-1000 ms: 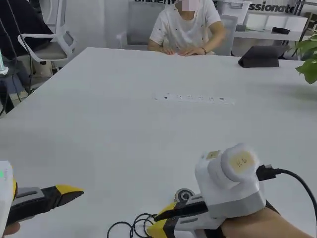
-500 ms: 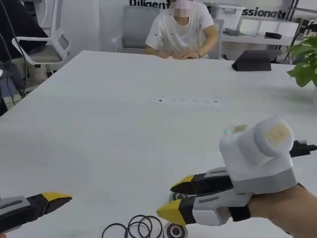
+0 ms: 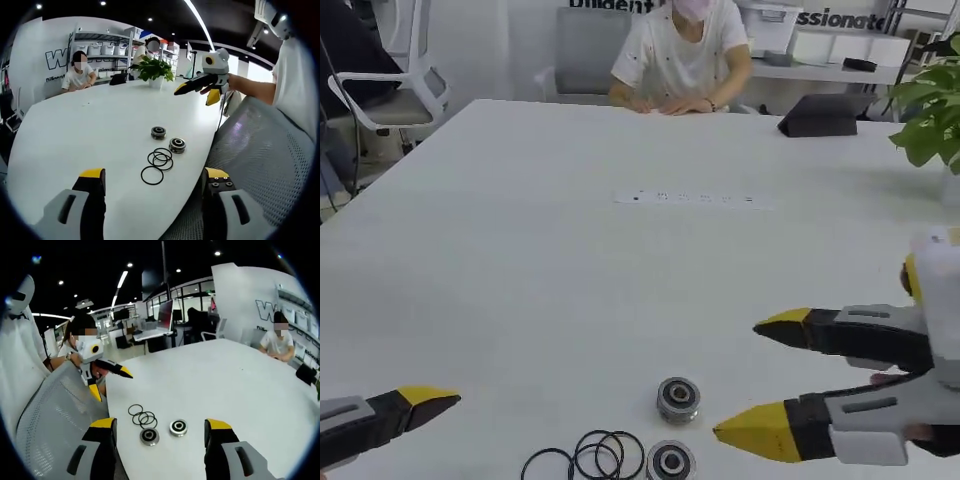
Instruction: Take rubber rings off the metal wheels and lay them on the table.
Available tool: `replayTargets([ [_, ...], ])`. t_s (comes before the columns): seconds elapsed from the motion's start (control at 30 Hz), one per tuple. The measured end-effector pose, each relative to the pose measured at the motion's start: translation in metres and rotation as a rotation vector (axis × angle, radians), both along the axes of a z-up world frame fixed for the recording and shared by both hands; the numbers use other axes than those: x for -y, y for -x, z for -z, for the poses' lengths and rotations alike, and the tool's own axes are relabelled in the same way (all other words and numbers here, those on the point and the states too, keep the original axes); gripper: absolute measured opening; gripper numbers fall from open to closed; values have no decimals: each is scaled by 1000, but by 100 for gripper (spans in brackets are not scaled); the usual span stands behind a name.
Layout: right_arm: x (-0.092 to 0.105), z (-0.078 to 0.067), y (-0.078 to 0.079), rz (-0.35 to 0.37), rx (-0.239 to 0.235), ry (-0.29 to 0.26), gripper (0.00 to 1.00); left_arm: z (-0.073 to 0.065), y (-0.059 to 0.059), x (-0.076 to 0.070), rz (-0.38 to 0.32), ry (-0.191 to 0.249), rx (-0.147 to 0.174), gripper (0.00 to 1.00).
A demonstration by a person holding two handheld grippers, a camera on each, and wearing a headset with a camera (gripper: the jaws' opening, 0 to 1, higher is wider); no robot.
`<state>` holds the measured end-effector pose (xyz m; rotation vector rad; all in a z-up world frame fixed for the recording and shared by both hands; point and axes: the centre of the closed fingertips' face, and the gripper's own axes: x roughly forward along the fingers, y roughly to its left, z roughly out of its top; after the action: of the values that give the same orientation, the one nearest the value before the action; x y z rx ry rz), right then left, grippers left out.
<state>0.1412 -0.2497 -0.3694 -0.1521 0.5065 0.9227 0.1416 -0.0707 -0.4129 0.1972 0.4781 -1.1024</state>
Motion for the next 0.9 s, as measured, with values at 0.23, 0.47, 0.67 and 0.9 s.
replayTargets([
  [0.23,31,12,16,60,-4,-23,81,-1,0,0,-4,5,0,78],
  [0.47,51,37,31,138,-55,-29,89,0,1,3,-16,24,-19,84],
  [0.67,60,56,42,184,-106,-25,92,4,4,2,-15,13,-29,87],
  [0.9,70,66,47,241,-138,-11,99,-3,10,7,-15,71,-69,99],
])
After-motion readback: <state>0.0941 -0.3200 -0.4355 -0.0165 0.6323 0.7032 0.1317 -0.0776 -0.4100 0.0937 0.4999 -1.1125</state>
